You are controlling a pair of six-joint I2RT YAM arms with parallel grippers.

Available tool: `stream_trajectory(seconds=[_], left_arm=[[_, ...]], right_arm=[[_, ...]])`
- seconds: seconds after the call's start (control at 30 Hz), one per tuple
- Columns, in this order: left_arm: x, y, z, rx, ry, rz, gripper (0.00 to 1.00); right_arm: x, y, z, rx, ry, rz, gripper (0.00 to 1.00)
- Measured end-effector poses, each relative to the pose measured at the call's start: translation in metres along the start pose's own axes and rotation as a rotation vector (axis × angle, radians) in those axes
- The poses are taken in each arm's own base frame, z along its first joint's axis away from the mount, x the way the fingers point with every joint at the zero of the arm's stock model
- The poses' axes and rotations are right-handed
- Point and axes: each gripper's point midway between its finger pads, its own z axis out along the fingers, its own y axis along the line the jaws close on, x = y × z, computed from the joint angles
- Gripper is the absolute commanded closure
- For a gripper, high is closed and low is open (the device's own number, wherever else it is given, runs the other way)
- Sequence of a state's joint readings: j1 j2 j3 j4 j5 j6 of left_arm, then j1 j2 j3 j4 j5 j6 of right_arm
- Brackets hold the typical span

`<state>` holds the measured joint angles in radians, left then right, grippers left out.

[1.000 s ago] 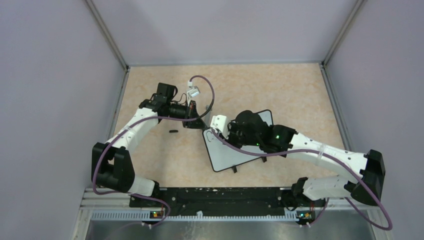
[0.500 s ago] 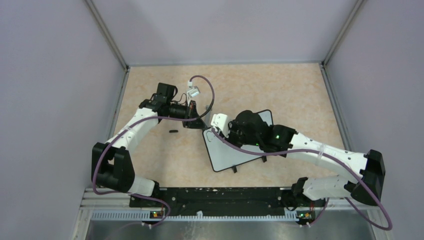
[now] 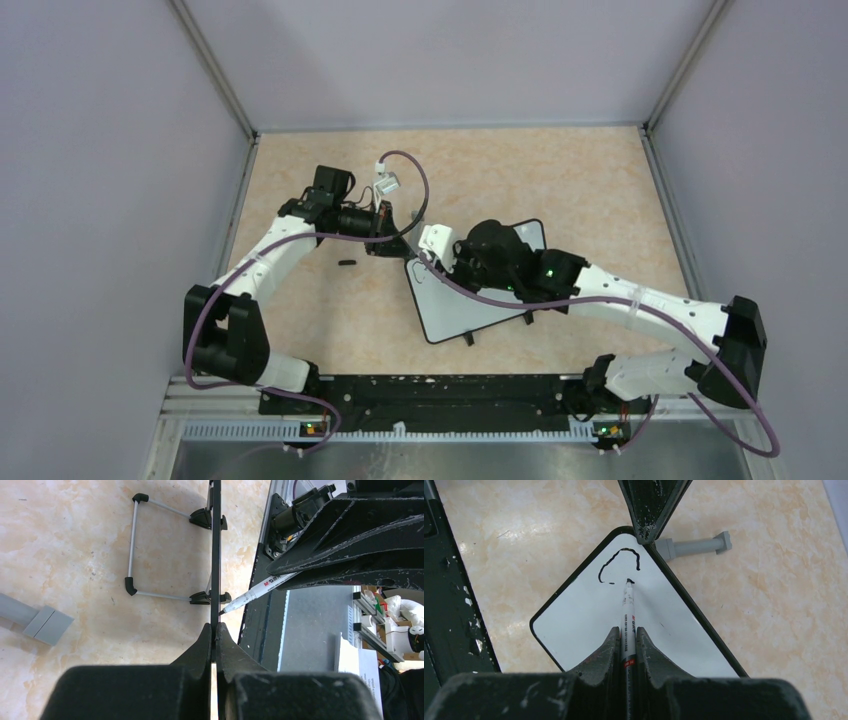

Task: Write a sentence on the whiteboard

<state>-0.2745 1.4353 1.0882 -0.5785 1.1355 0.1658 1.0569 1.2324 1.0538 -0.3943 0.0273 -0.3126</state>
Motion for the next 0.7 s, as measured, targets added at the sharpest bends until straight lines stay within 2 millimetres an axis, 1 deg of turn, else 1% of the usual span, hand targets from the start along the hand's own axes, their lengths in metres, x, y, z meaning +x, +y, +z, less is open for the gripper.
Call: stream_trajectory(seconds=[0.37,0.5,0.7], left_arm=[[0.000,0.000,0.000,-0.001,0.000,0.000,1.00],[0.000,0.000,0.000,0.001,0.000,0.000,1.00],[0.000,0.000,0.000,0.000,0.000,0.000,1.00]], right_arm=[[0.001,0.005,0.002,-0.029,0.003,-0.001,1.00],[0.006,0.009,0.001,-0.049,0.020,-0.002,1.00],[0.020,0.016,0.002,-0.077,0.058,-0.008,1.00]])
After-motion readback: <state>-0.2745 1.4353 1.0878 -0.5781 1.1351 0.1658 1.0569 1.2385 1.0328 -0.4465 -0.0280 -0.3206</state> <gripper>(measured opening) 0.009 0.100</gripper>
